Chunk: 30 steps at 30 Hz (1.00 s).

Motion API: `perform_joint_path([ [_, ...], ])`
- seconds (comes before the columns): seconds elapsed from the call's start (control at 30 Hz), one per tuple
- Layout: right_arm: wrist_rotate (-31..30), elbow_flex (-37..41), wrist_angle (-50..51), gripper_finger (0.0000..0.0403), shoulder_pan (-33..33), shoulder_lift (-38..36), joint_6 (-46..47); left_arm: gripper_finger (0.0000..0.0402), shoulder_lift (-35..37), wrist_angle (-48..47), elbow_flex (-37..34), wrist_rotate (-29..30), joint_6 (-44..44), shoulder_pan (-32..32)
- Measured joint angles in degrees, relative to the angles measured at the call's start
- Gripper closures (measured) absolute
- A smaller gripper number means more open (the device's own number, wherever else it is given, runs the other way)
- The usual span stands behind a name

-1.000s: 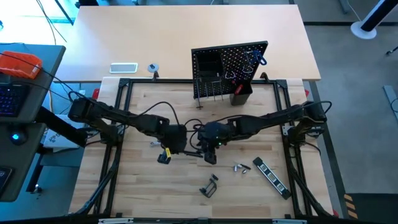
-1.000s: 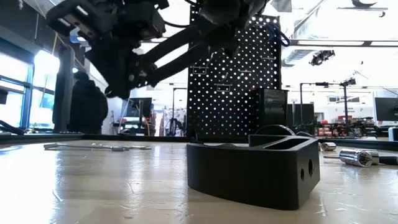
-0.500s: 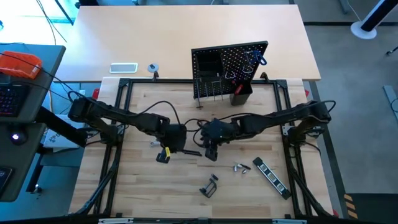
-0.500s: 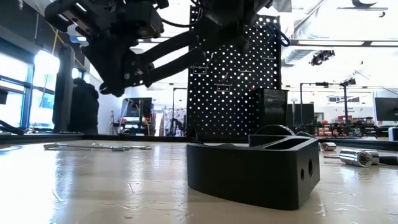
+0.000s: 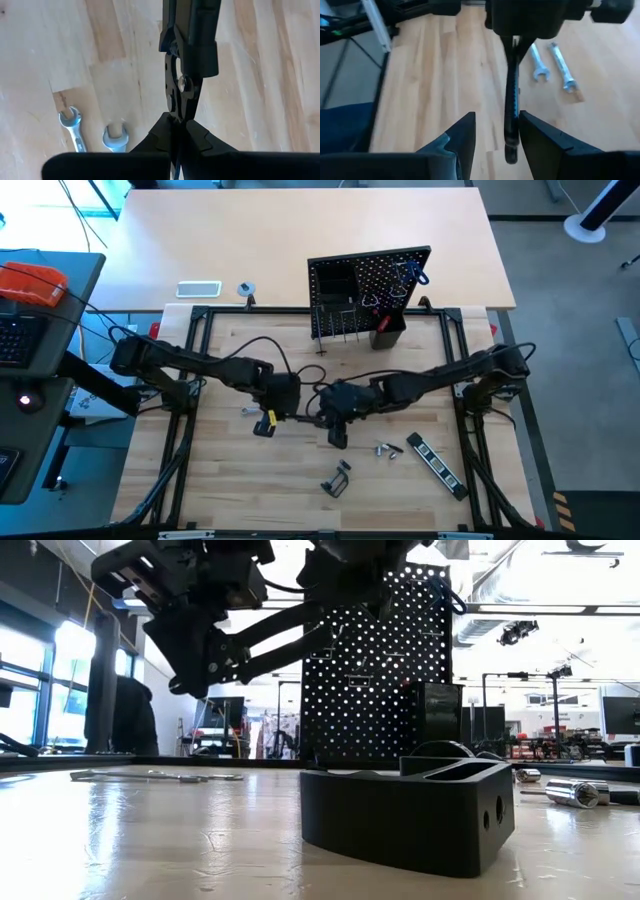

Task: Hang tools onto peg board
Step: Hang the black crimping pliers on the peg board

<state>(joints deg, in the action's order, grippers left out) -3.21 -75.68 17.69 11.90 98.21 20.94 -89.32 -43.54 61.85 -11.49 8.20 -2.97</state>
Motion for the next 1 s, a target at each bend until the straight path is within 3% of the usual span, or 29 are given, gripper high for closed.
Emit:
perform_joint_path([
  [0.13, -5.01, 0.00, -0.70, 0.0258, 1.13, 0.00, -1.54, 0.0401, 0.00, 0.27, -0.01, -0.13, -0.02, 0.38],
  [0.57, -5.67, 0.03, -3.82, 0.0264, 0.74, 4.89, -1.56, 0.0401, -0.02, 2.38, 0.12, -1.27, -0.45, 0.35],
  [1.0, -5.60, 0.00, -5.27, 0.0357, -0.29, 4.92, -3.52, 0.0401, -0.02, 3.24, 0.19, -1.51, -0.61, 0.33],
])
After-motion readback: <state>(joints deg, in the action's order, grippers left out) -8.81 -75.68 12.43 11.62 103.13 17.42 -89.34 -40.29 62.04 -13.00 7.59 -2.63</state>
